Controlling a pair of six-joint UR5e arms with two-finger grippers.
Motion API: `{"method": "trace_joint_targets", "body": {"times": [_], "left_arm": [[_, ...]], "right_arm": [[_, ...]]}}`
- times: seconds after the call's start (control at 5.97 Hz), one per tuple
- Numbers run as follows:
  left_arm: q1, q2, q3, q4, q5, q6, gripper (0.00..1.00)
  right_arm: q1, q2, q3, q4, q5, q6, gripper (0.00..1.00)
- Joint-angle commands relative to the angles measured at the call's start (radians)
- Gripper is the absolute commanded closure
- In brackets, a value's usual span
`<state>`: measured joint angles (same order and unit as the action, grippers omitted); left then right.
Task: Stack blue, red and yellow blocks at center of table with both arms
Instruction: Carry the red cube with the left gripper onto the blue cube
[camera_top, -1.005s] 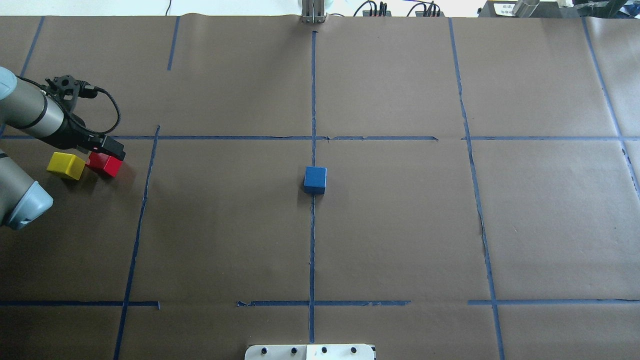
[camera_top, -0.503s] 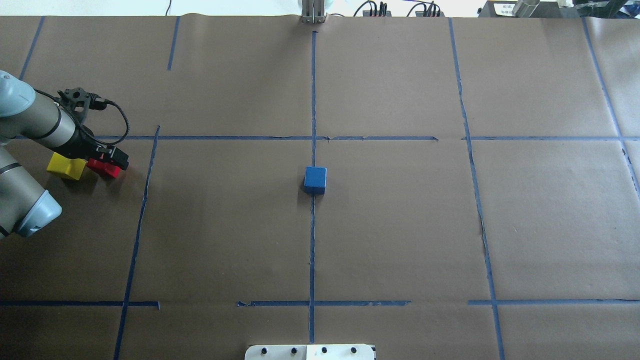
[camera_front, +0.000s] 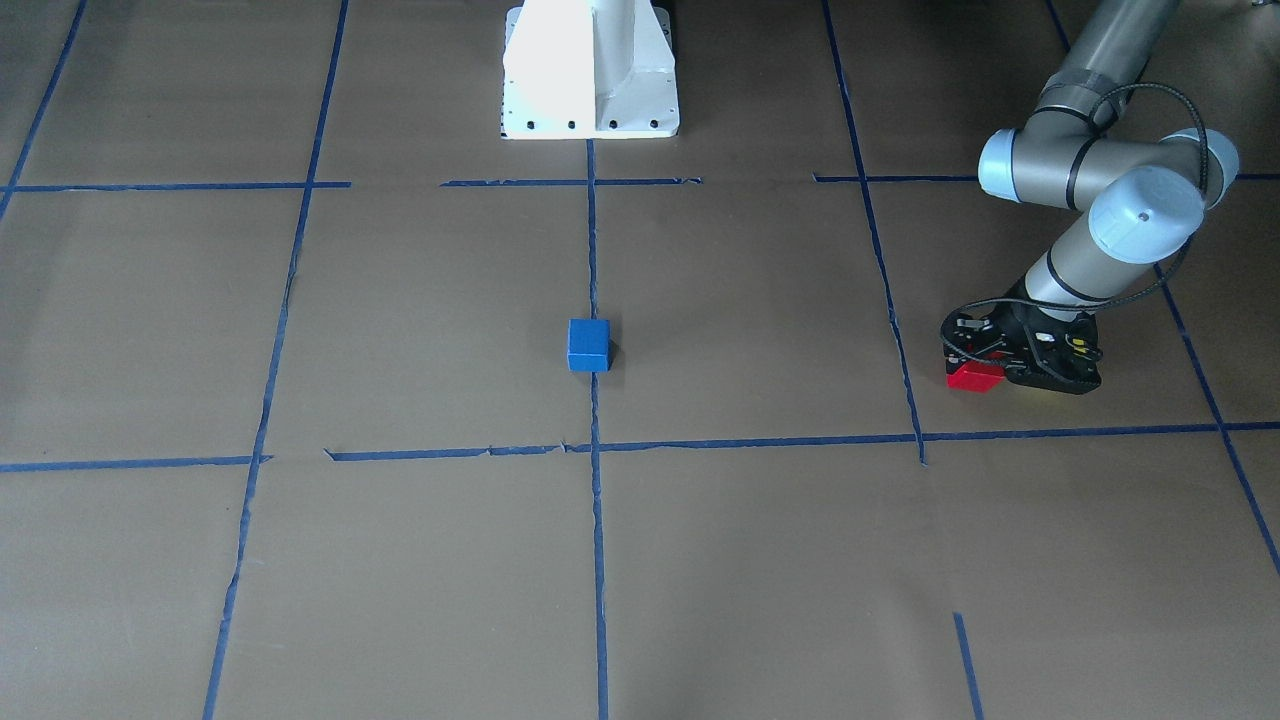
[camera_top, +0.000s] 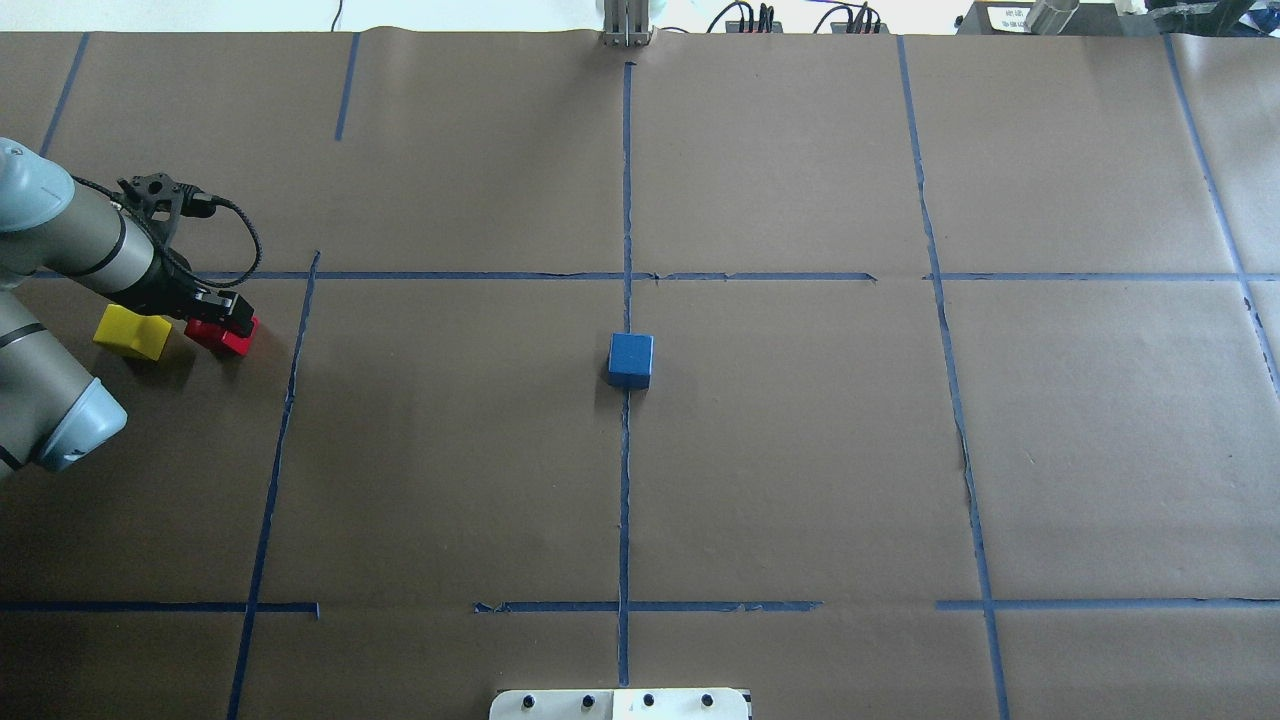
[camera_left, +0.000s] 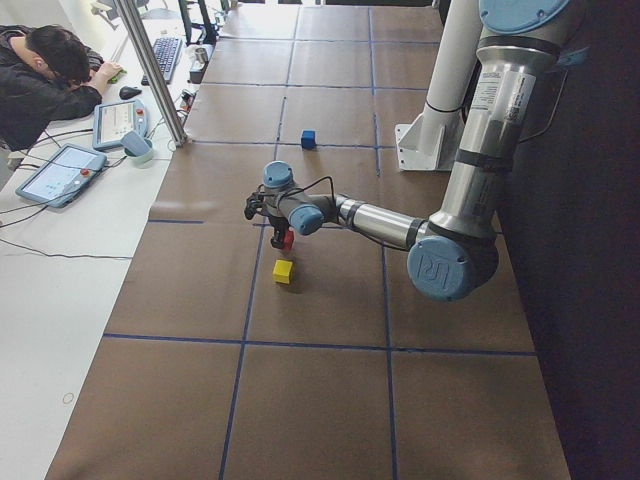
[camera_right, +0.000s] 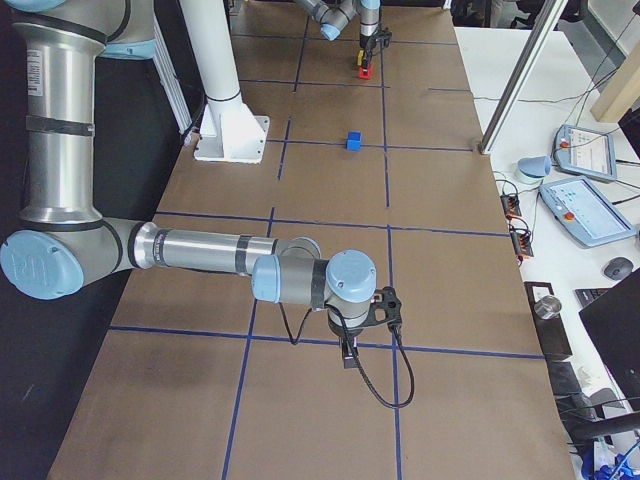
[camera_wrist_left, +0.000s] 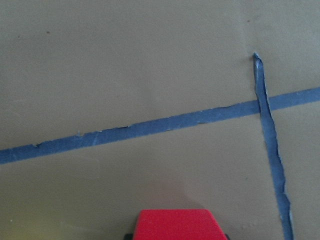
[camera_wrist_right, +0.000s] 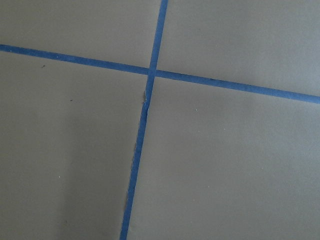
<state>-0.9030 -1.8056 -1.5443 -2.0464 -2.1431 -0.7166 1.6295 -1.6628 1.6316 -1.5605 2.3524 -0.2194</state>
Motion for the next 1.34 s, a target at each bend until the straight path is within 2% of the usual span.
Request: {"method": "trace_joint_targets", "body": {"times": [0.0, 0.17, 0.34, 0.5, 0.67, 1.01, 1.17], "left_arm": [[0.001, -0.091, -0.031, 0.035, 0.002, -0.076, 0.92], [0.021, -0.163, -0.034, 0.082, 0.003, -0.133, 0.92], [0.053, -0.272, -0.051, 0.207, 0.014, -0.206, 0.92], [0.135, -0.366, -0.083, 0.371, 0.102, -0.277, 0.92], [0.217, -0.462, -0.082, 0.481, 0.186, -0.335, 0.92], [0.315, -0.639, 0.019, 0.494, 0.209, -0.492, 0.92], [0.364, -0.678, 0.064, 0.492, 0.248, -0.526, 0.92]], "right_arm": [[0.000, 0.000, -0.001, -0.001, 0.001, 0.000, 0.00], [0.000, 0.000, -0.003, -0.001, 0.001, 0.000, 0.00], [0.000, 0.000, -0.007, 0.000, 0.001, -0.002, 0.00], [0.000, 0.000, -0.006, 0.000, 0.001, -0.002, 0.00], [0.000, 0.000, -0.007, 0.000, 0.001, -0.002, 0.00], [0.000, 0.000, -0.007, 0.002, -0.001, -0.005, 0.00], [0.000, 0.000, -0.007, 0.002, -0.001, -0.005, 0.00]]}}
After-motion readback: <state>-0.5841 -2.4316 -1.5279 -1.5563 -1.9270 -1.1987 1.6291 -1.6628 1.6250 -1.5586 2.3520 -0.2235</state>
